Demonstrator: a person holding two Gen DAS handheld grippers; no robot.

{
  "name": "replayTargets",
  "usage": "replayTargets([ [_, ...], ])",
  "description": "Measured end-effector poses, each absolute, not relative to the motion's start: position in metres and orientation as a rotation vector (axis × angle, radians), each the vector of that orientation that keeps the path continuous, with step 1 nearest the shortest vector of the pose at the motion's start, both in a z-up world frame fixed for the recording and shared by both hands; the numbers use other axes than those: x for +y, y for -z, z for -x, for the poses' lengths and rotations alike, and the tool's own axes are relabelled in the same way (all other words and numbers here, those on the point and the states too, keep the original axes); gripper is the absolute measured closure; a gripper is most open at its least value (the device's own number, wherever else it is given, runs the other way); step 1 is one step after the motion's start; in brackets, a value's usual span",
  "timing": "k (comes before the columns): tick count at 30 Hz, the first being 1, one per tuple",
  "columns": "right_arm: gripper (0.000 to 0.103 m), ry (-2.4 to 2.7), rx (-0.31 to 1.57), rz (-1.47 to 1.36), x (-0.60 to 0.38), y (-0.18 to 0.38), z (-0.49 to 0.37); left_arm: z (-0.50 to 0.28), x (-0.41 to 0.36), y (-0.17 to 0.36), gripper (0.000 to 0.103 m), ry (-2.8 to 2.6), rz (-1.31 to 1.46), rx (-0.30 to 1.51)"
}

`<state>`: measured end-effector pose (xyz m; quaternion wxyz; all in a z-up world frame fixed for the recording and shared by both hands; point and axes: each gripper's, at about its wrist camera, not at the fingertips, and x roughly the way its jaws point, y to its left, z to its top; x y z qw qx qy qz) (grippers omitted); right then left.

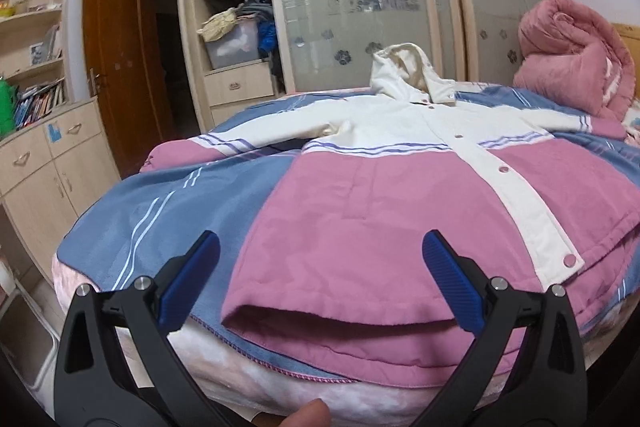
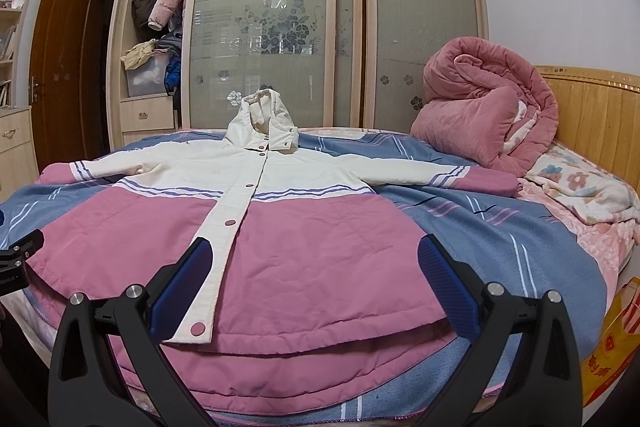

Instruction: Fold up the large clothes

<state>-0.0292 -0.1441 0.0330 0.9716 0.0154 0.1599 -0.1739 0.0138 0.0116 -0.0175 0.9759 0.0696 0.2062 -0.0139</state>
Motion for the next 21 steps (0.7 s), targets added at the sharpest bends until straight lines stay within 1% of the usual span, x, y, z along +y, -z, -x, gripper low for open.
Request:
replayTargets([
  [4,0.001,0.333,0.325,-0.057,-0.148,-0.036,0.031,-0.026,0.021,0.018,0.002,0.054,-0.091,0.496],
  [7,0.001,0.325,0.326,-0.076,-0.150,-0.037,0.032,-0.029,0.031,0.014,0.002,0.019,-0.053,0.515],
  [10,0.001,0.319,0.326,-0.090,-0.151,-0.038,0.033,-0.028,0.038,0.010,0.002,-0.022,-0.017,0.500],
  [15,0.001,0.318,0.324,-0.094,-0.153,-0.040,0.034,-0.021,0.042,0.000,0.002,-0.043,-0.006,0.423],
  [19,0.001,0.308,0.331,-0.094,-0.155,-0.040,0.032,-0.018,0.050,-0.006,0.002,0.072,0.073,0.398],
  [21,0.001,0.302,0.336,-0.096,-0.155,-0.040,0.031,-0.022,0.067,-0.008,0.002,0.140,0.185,0.415],
])
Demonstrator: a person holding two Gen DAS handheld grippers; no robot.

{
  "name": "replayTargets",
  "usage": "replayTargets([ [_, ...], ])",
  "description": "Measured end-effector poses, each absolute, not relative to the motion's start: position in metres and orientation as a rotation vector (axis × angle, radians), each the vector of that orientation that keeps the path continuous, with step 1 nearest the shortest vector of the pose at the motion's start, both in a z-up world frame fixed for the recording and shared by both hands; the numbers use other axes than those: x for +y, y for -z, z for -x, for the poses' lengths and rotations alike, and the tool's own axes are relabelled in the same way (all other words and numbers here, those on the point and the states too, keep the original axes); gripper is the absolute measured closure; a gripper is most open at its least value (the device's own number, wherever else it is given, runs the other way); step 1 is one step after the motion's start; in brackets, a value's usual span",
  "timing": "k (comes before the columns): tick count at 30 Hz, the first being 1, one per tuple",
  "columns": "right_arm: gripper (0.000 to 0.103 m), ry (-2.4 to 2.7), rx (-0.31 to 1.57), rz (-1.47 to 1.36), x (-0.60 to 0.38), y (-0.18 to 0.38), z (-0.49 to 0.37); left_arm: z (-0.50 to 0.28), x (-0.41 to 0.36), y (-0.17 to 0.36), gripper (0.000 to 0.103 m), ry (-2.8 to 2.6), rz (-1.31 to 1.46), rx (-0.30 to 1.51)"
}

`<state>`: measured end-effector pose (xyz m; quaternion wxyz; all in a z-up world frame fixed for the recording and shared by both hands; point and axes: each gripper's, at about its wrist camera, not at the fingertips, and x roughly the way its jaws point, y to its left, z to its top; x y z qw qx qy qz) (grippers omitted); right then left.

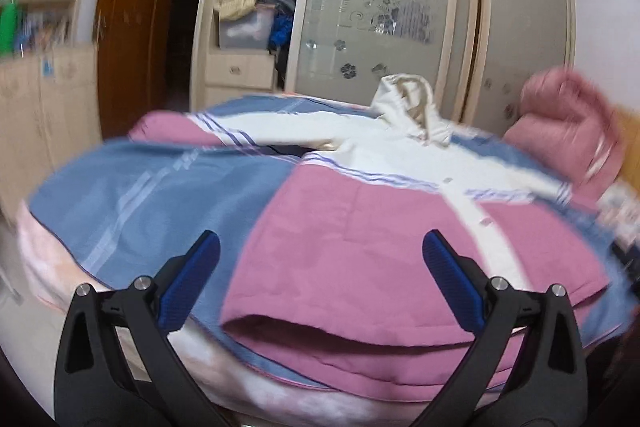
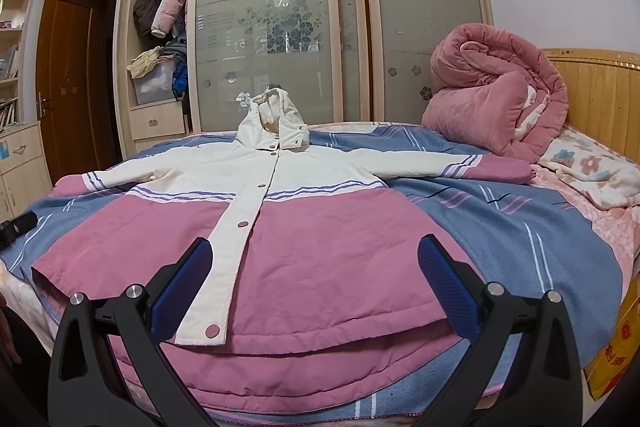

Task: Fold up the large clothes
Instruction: 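Reach the left tool to the sleeve nearest it and grasp its pink cuff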

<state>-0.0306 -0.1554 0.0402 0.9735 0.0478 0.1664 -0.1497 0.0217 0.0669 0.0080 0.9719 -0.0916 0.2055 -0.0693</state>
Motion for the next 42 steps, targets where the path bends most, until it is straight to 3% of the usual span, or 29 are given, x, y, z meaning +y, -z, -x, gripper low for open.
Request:
replayTargets([
  [7,0.001,0.287,0.356,-0.109,-0.158,-0.038,0.026,-0.058,0.168,-0.004,0.002,0.305,0.725,0.436],
  [10,0.001,0.275,0.369,-0.102,-0.157,-0.037,0.022,-0.084,0.236,-0.007,0.002,0.310,0.909,0.355],
  [17,0.001,0.254,0.390,-0.127,-0.159,-0.034,0.013,-0.174,0.349,-0.018,0.002,0.299,1.064,0.253],
  [22,0.001,0.239,0.406,-0.111,-0.153,-0.031,0.007,-0.248,0.404,0.012,0.002,0.234,1.196,0.288],
  [27,0.001,0.242,0.412,-0.087,-0.150,-0.029,0.005,-0.259,0.423,0.043,0.002,0.145,1.263,0.364],
  [33,0.001,0.236,0.418,-0.091,-0.148,-0.028,0.001,-0.236,0.400,0.032,0.002,0.275,1.038,0.327],
  [42,0.001,0.217,0.443,-0.047,-0.135,-0.024,-0.007,-0.300,0.416,0.025,0.002,0.309,1.196,0.333],
])
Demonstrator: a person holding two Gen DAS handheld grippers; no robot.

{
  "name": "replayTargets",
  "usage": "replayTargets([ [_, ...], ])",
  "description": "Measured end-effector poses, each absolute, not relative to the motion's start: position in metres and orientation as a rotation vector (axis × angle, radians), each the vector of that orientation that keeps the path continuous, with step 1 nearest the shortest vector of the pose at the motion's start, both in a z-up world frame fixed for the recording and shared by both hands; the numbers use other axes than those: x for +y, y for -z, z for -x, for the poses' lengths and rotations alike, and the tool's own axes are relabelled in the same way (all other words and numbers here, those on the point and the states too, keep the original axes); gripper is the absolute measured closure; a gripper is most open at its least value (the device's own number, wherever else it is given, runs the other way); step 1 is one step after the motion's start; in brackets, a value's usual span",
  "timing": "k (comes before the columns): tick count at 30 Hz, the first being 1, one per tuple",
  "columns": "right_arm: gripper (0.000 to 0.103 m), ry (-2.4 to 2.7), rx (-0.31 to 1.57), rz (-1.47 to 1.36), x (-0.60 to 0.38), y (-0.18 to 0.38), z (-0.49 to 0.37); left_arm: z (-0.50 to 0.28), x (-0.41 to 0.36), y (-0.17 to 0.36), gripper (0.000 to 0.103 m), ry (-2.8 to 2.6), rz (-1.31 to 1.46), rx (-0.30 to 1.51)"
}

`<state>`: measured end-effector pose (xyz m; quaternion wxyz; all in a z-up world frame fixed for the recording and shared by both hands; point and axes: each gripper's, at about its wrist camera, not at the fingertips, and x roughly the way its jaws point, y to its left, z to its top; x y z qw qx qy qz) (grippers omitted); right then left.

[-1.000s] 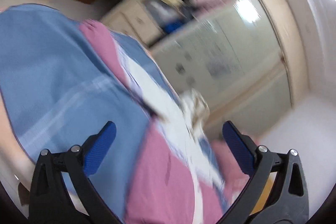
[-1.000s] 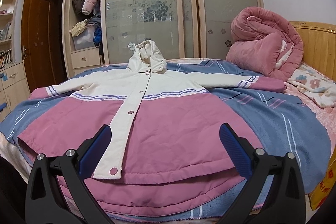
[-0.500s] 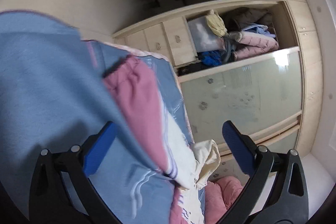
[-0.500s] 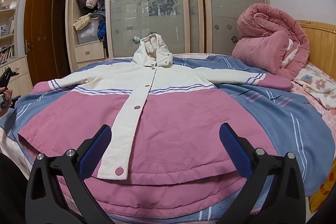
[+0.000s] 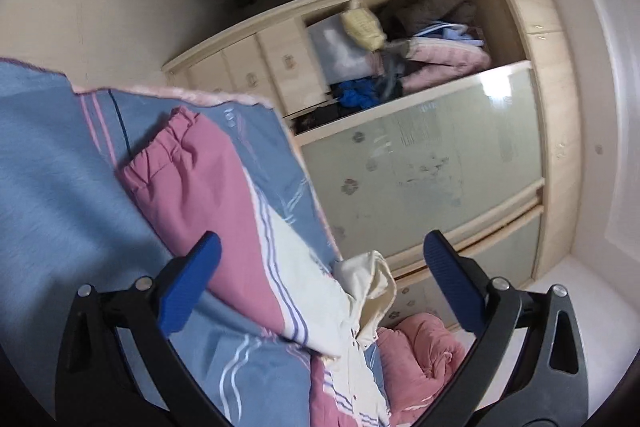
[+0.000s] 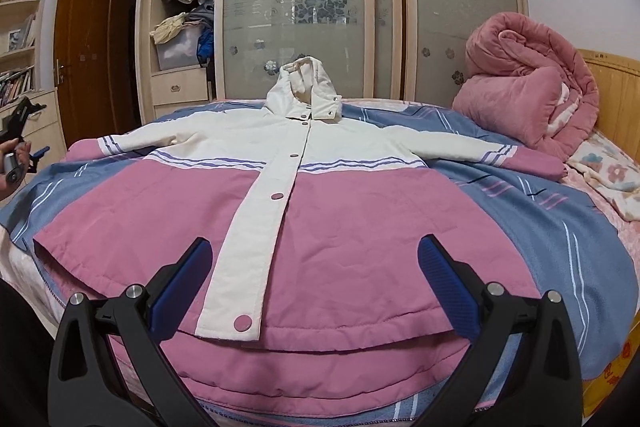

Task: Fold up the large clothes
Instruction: 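Reach the left tool to the sleeve nearest it and grasp its pink cuff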

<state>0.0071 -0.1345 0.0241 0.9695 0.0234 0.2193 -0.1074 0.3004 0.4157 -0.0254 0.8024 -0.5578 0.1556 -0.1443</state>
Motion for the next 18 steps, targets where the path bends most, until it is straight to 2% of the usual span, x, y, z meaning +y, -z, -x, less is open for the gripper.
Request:
replayTargets([
  [6,0.001,0.220,0.454,-0.038,-0.133,-0.022,-0.013,-0.341,0.400,0.058,0.002,0.253,1.246,0.507],
  [12,0.001,0.213,0.459,-0.035,-0.130,-0.021,-0.016,-0.338,0.394,0.065,0.002,0.218,1.177,0.544],
  [18,0.001,0.214,0.459,-0.042,-0.131,-0.020,-0.017,-0.352,0.407,0.074,0.002,0.102,1.300,0.611],
])
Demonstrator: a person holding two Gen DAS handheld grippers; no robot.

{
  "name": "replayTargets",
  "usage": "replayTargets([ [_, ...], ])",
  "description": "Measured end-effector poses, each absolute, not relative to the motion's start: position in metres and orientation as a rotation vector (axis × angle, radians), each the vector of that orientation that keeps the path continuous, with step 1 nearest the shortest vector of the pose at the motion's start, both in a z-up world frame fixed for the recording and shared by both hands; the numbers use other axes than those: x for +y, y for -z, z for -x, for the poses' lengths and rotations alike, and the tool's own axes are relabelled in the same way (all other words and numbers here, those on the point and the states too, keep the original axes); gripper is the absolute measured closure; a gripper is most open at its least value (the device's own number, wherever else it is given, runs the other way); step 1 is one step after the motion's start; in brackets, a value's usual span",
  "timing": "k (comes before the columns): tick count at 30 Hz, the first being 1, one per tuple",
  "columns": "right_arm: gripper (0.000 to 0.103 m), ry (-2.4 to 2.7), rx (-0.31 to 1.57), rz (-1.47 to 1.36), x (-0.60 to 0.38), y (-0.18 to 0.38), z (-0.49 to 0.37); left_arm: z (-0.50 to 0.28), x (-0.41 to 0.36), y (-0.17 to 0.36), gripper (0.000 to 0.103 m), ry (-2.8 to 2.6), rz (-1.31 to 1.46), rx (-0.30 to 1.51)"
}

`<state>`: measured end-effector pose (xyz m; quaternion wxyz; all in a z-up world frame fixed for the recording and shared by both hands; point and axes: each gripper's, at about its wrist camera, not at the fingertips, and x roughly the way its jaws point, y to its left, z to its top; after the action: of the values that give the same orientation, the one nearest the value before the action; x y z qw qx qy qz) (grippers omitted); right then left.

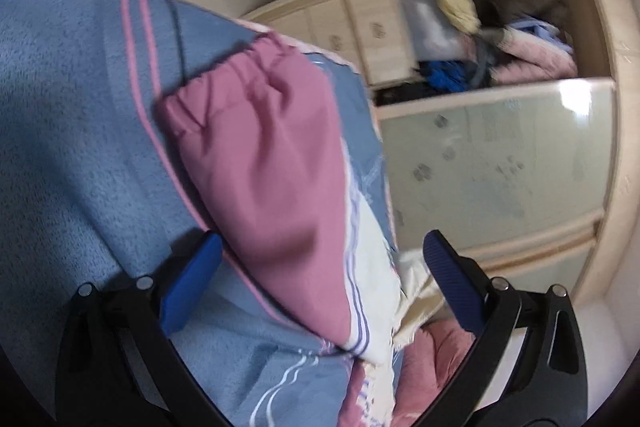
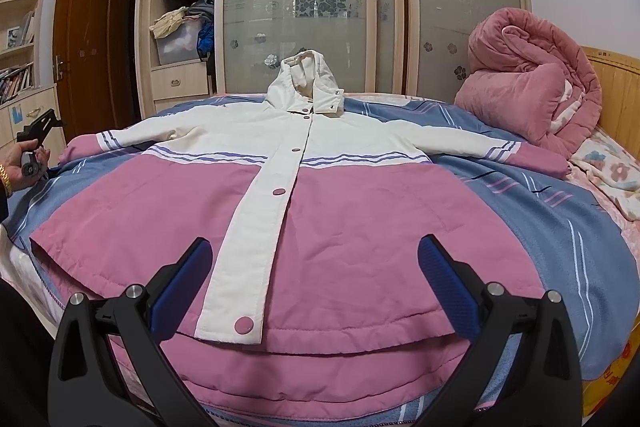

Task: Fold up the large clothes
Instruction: 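Reach the left tool to the sleeve nearest it and grasp its pink cuff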

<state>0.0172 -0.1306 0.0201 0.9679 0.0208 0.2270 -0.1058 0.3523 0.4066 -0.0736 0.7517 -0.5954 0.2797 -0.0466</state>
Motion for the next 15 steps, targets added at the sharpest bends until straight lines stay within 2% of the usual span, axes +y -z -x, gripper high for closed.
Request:
replayTargets([
  [4,0.001,0.214,0.459,-0.055,-0.134,-0.019,-0.019,-0.369,0.405,0.073,0.002,-0.040,1.294,0.700],
  [9,0.001,0.206,0.469,-0.058,-0.135,-0.018,-0.021,-0.382,0.407,0.072,0.003,-0.077,1.300,0.655],
  [10,0.001,0.204,0.471,-0.056,-0.135,-0.017,-0.021,-0.381,0.408,0.071,0.007,-0.085,1.307,0.630],
  [12,0.001,0.203,0.474,-0.052,-0.135,-0.017,-0.021,-0.379,0.409,0.069,0.039,-0.110,1.301,0.601],
  [13,0.001,0.204,0.476,-0.051,-0.135,-0.017,-0.022,-0.376,0.410,0.069,0.071,-0.150,1.288,0.598],
  [14,0.001,0.203,0.479,-0.053,-0.136,-0.016,-0.022,-0.374,0.410,0.071,0.087,-0.162,1.289,0.587],
  [15,0.001,0.203,0.481,-0.056,-0.137,-0.017,-0.022,-0.372,0.411,0.073,0.089,-0.151,1.293,0.562],
])
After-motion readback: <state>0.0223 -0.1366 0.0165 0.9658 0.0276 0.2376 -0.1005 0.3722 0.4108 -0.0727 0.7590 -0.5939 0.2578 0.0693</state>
